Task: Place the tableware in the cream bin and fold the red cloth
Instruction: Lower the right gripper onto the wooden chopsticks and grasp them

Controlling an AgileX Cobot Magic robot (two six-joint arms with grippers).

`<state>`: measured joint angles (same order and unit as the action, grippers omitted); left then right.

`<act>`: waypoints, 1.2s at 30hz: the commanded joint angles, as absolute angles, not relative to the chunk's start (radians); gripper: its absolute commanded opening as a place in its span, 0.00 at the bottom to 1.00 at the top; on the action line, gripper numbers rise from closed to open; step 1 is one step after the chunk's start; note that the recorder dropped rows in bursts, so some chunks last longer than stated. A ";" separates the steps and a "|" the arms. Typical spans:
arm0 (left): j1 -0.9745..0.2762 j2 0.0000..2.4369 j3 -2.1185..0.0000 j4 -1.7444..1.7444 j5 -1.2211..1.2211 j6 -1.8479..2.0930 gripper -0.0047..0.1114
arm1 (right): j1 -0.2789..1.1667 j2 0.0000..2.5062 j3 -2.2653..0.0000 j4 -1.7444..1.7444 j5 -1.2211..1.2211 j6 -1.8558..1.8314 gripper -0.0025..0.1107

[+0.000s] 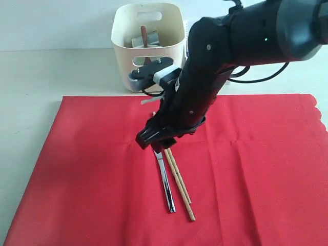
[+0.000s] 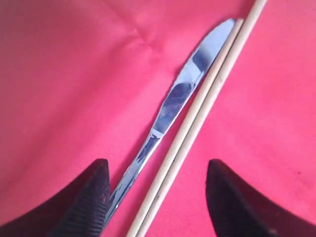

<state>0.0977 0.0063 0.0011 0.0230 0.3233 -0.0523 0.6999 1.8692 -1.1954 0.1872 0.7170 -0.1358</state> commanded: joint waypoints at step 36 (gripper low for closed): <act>0.100 0.000 0.000 0.026 0.319 -0.059 0.05 | 0.704 2.077 -1.192 0.063 0.670 -0.015 0.23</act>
